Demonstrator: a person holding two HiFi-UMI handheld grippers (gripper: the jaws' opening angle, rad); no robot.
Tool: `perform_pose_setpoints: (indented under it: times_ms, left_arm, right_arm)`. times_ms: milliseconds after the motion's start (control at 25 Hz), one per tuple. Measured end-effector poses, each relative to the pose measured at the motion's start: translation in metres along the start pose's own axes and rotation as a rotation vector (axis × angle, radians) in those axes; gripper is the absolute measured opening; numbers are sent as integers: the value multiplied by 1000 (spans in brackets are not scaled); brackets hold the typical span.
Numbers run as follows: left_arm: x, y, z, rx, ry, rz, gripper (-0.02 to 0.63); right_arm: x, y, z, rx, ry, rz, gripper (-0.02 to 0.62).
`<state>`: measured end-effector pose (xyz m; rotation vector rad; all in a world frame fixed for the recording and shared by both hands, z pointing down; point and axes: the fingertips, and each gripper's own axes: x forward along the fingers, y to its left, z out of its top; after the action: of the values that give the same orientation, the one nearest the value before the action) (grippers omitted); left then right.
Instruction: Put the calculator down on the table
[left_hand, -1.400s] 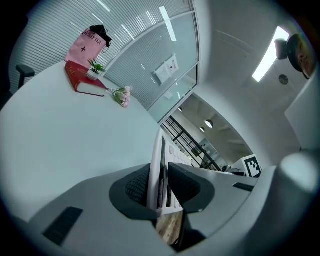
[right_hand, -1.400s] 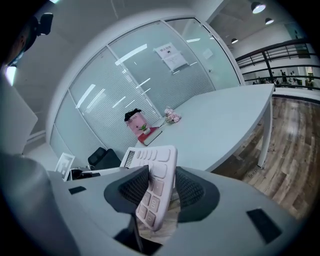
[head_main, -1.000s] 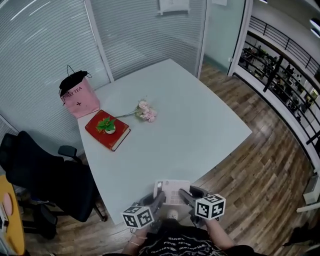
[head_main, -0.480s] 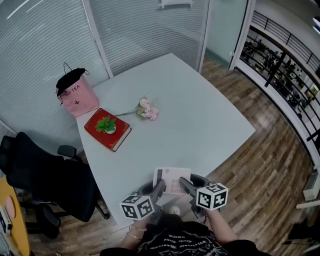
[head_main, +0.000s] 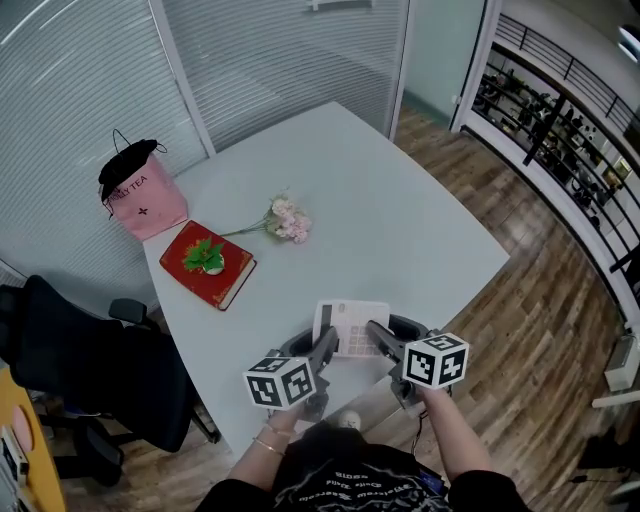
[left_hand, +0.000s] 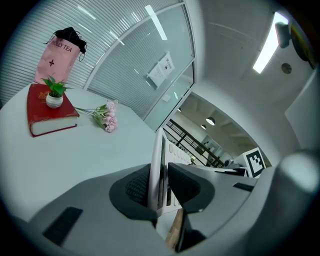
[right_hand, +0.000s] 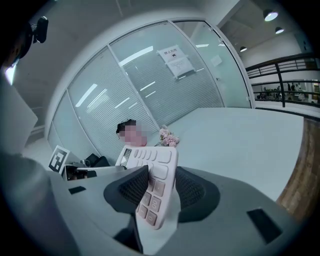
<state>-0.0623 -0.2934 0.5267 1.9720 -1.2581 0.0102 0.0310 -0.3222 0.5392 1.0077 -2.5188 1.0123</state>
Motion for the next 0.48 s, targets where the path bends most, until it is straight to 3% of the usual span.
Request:
perform_pose_setpoints:
  times_ms: [480]
  left_arm:
    - [82, 6, 56, 69, 55, -67, 104]
  right_arm:
    - [32, -59, 63, 54, -47, -63, 179]
